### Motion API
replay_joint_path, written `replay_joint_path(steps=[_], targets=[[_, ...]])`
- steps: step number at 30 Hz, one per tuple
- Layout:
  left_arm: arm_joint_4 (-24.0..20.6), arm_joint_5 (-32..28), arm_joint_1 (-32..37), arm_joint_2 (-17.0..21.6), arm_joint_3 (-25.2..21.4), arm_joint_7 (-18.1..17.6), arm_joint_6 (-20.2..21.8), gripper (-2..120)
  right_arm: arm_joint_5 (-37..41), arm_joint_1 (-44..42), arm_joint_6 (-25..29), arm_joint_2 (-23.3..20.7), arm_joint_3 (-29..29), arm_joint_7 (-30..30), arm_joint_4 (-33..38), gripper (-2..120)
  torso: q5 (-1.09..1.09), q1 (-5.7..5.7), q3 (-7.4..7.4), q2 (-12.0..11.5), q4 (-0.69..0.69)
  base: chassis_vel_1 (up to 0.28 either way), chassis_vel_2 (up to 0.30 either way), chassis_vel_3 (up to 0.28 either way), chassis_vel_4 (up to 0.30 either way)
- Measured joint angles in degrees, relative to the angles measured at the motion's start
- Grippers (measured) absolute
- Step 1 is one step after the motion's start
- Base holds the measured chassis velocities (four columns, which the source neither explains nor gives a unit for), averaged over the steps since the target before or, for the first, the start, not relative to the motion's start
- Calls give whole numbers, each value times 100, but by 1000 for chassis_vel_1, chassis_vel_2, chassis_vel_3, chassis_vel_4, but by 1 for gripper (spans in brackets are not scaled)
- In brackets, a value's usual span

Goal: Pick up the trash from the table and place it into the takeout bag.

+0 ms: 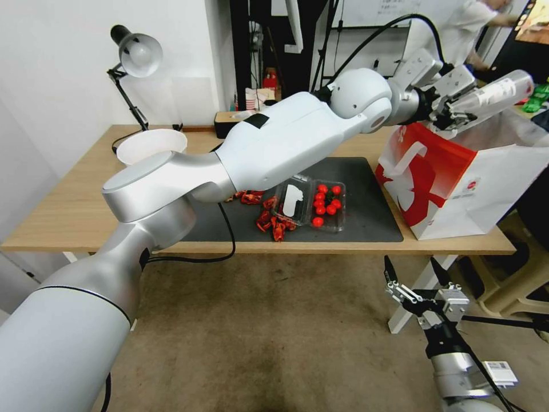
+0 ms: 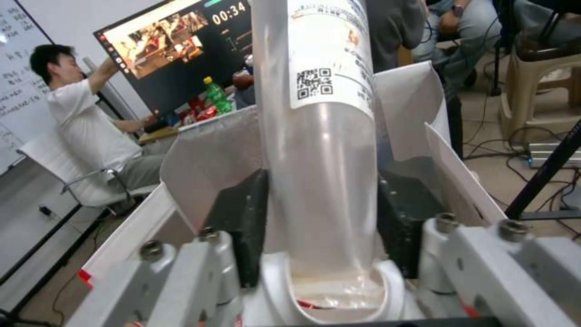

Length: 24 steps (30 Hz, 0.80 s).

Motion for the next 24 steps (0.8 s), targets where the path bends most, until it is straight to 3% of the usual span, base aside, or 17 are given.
replay_joint_path(steps=[5,9,12,18,24], targets=[[-25,1,-59,2,4,-21,19,64,-9,-7,0,35,-16,-17,0,100,0,0,0,0,0,0,0,0,0],[-26,-5,-77,2,4,-29,24,72,-10,4,0,35,-20,-18,0,100,0,0,0,0,0,0,0,0,0],[-22,-72,-134,3,-27,-95,31,90,-15,37,0,28,-42,-18,0,100,0,0,0,0,0,0,0,0,0],[-30,-126,-127,4,-61,-179,28,100,-17,83,0,5,-53,-19,5,100,0,0,0,0,1,0,0,0,0],[-52,-108,39,65,-263,-270,120,100,-12,60,0,8,-51,-19,5,100,0,0,0,0,-1,0,0,0,0]])
